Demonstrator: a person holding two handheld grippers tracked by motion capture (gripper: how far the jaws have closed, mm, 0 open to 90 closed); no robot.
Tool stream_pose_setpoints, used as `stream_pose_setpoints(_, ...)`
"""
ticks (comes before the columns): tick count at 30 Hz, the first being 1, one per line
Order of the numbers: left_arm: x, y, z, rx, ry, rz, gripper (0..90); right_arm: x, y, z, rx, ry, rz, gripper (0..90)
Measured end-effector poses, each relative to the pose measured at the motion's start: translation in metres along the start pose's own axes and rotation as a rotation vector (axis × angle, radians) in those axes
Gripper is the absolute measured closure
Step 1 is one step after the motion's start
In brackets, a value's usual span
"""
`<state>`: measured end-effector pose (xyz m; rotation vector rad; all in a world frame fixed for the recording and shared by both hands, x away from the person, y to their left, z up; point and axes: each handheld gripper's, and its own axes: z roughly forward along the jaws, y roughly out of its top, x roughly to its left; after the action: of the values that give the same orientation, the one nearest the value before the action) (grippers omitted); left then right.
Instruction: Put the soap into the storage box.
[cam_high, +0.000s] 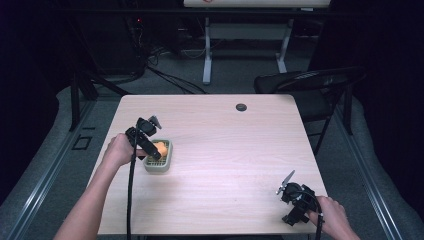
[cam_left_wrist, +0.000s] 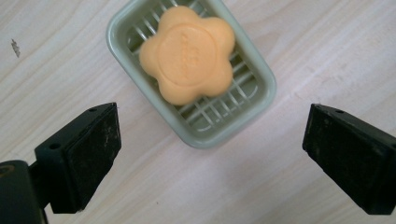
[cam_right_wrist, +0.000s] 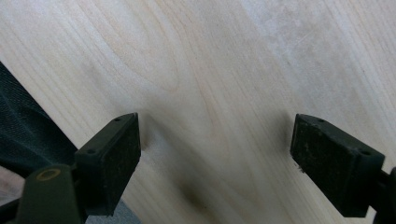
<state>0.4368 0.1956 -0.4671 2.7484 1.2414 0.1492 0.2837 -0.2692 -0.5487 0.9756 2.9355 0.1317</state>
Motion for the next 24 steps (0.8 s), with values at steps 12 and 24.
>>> stream_pose_setpoints(12,-0.026,-0.049,-0.017,-0.028,0.018,0.027,3.5,-0.001,0.000,0.001,0.015,-0.002,0.007,15.9)
stream_pose_setpoints(24,-0.050,-0.090,-0.015,-0.016,0.029,0.033,0.7,0.001,0.000,0.002,0.009,-0.002,0.009,15.9)
